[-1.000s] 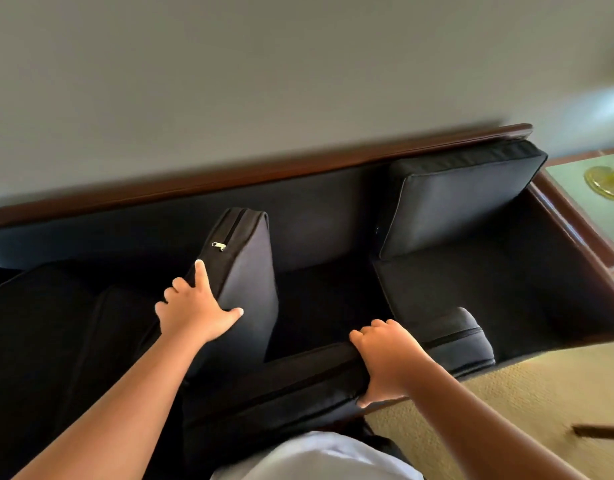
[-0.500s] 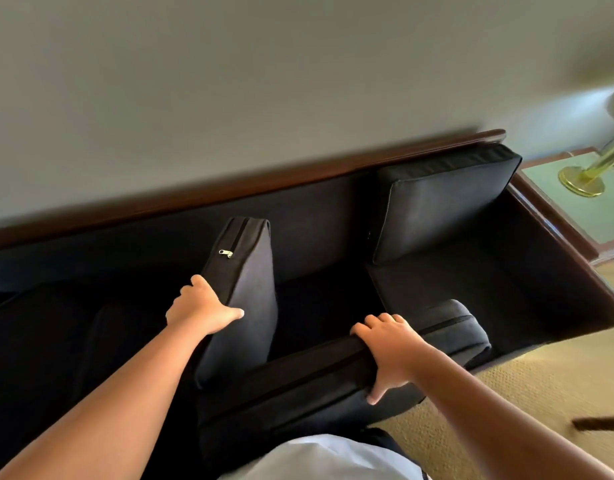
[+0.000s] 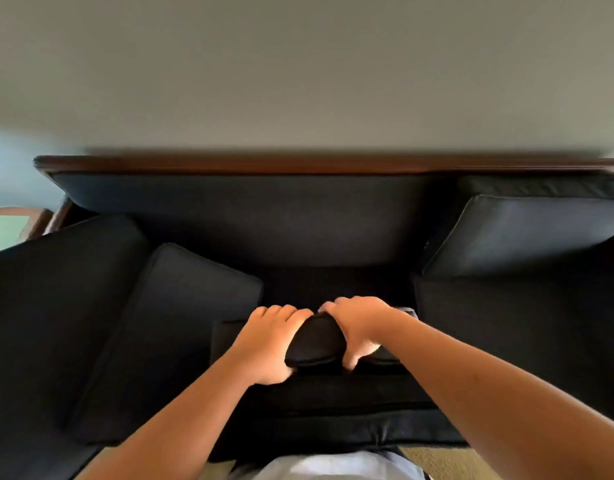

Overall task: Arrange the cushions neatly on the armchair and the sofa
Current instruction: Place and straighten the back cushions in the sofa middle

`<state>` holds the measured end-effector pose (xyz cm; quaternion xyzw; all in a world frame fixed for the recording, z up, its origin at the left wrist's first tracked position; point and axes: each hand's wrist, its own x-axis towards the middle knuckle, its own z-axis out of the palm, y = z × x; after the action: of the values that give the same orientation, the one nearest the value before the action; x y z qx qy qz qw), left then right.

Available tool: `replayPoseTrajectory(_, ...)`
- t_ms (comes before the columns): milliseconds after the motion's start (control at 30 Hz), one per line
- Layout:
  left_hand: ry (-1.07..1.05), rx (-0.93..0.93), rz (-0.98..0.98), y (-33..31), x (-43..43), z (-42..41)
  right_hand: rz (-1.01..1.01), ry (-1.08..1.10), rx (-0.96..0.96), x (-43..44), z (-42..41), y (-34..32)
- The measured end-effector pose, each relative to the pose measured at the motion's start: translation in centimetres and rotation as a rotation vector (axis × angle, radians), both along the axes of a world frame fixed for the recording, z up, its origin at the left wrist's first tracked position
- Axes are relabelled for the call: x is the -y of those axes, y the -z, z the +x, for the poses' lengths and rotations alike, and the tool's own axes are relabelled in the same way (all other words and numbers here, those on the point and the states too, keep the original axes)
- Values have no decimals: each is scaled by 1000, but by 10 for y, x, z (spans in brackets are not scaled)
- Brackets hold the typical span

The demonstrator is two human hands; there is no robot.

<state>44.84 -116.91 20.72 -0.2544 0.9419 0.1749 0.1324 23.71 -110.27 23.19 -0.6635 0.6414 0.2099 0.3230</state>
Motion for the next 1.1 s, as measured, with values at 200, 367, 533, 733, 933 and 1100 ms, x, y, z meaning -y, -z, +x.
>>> replayPoseTrajectory(200, -343, 99, -177, 10, 10, 28, -354, 119, -50, -27, 20, 19)
replayPoseTrajectory(367, -202, 255, -105, -8, 31, 1, -307, 166, -54, -16, 11, 15)
replayPoseTrajectory(533, -151, 198, -133, -41, 51, -20, -389, 268, 6, -2, -17, -8)
replayPoseTrajectory(733, -4, 126, -273, -164, 84, -79, -524, 382, 30, 9, -71, -112)
replayPoseTrajectory(933, 80, -8, -578, -287, 81, -133, -808, 453, -40, -5, -118, -213)
replayPoseTrajectory(1100, 121, -130, -744, -335, 63, -157, -1027, 461, -89, -23, -144, -249)
